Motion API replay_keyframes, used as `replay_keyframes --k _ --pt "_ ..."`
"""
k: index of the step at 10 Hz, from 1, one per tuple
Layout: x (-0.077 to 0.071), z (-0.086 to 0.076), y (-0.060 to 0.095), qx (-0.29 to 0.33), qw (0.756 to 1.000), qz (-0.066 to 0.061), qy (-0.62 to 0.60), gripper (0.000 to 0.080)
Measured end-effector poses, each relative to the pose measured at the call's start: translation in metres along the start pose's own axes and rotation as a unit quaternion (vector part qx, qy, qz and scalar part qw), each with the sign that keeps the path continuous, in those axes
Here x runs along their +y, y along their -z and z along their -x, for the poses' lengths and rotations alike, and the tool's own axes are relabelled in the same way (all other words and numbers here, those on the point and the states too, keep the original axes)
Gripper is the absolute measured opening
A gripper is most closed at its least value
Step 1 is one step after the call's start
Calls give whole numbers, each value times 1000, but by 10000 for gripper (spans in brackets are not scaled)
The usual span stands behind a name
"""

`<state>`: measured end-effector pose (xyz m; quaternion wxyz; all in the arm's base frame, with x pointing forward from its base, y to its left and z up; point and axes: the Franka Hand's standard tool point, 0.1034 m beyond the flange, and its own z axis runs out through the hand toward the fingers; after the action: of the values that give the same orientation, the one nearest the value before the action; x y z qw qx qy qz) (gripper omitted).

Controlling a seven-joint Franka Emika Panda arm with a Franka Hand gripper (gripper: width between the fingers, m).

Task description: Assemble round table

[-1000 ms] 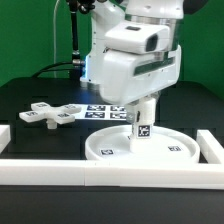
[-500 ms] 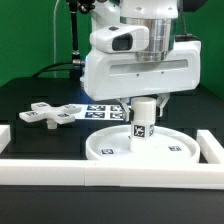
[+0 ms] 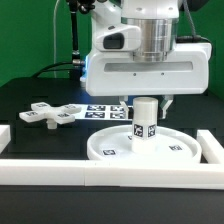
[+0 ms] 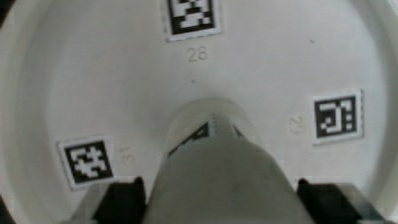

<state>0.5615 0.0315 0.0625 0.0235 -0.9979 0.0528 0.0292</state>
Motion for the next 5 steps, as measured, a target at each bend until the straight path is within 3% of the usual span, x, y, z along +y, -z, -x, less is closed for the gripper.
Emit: replay_keyframes --k 2,5 --pt "-3 -1 1 1 993 -17 -113 409" --pt "-7 0 -1 11 973 -26 -231 409"
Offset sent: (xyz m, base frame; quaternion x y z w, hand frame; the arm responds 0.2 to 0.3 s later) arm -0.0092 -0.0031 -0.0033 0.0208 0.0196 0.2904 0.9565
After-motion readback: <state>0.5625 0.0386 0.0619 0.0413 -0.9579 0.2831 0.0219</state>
